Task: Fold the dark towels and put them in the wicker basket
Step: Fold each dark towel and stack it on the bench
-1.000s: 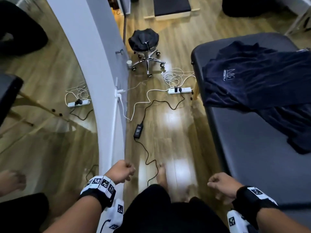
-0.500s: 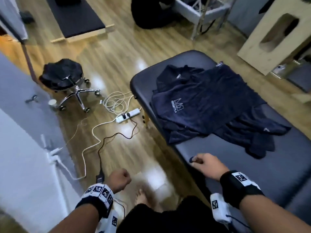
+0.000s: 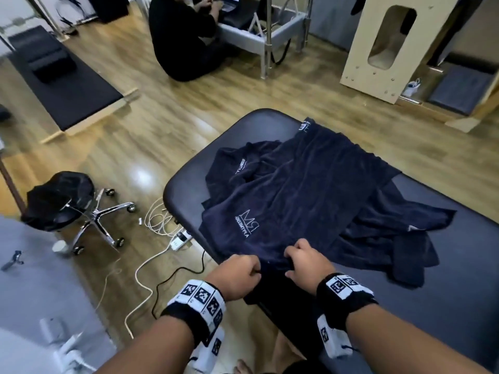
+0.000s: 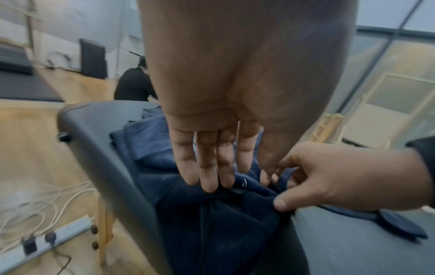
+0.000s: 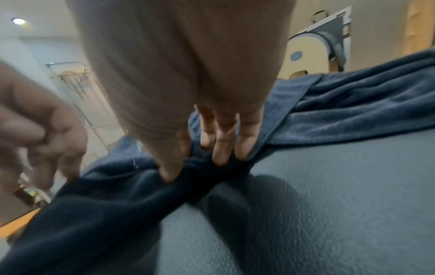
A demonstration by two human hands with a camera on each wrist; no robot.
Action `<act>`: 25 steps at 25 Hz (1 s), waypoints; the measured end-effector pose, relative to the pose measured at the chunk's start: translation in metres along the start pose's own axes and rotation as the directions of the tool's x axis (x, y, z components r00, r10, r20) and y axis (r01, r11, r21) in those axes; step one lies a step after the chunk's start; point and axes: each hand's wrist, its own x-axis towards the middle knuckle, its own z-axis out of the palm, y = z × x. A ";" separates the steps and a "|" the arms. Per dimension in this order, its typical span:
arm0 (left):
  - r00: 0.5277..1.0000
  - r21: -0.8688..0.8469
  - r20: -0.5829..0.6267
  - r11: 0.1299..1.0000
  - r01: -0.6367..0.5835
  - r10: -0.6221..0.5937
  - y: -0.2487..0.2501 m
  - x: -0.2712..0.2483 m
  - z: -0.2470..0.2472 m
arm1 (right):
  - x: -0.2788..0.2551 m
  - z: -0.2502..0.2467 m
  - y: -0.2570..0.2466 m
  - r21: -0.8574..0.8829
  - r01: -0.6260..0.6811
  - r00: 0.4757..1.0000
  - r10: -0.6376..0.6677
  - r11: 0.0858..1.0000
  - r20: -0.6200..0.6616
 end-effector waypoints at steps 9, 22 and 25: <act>0.986 0.189 -0.062 0.972 -0.140 0.154 0.032 0.039 -0.018 | -0.024 -0.044 0.004 0.373 0.016 0.988 0.042 0.928 -0.146; 0.761 0.225 -0.117 0.764 -0.605 0.638 0.147 0.053 -0.019 | -0.223 -0.064 0.071 0.506 -0.323 0.662 0.573 0.800 -0.483; 0.670 0.327 -0.082 0.655 -0.681 0.738 0.191 0.037 -0.005 | -0.259 -0.057 0.069 0.465 -0.409 0.750 0.580 0.785 -0.319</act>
